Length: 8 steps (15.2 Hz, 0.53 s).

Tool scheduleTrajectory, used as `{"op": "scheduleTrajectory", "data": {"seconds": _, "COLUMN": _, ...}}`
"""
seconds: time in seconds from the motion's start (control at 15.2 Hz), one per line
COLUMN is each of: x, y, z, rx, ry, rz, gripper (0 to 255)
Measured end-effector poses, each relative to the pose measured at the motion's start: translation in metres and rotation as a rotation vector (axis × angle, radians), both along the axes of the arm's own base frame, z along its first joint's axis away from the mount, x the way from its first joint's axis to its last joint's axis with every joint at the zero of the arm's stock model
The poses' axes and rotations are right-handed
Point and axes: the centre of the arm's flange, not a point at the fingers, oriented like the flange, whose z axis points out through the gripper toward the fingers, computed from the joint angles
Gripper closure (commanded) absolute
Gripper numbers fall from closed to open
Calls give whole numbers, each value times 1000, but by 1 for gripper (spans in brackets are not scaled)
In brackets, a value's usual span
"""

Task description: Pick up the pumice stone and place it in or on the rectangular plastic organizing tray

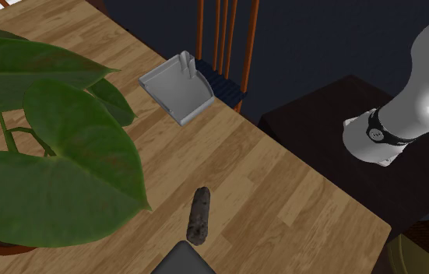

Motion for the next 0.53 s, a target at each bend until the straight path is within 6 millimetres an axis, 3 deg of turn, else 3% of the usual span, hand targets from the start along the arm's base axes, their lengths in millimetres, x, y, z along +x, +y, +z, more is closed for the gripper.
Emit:
{"op": "scheduleTrajectory", "data": {"seconds": 0.2, "x": 10, "y": -5, "z": -10, "rx": 3, "ry": 3, "rz": 22, "gripper": 0}}
{"op": "scheduleTrajectory", "data": {"seconds": 0.53, "x": 46, "y": -28, "z": -58, "rx": 15, "ry": 11, "rz": 112, "gripper": 0}}
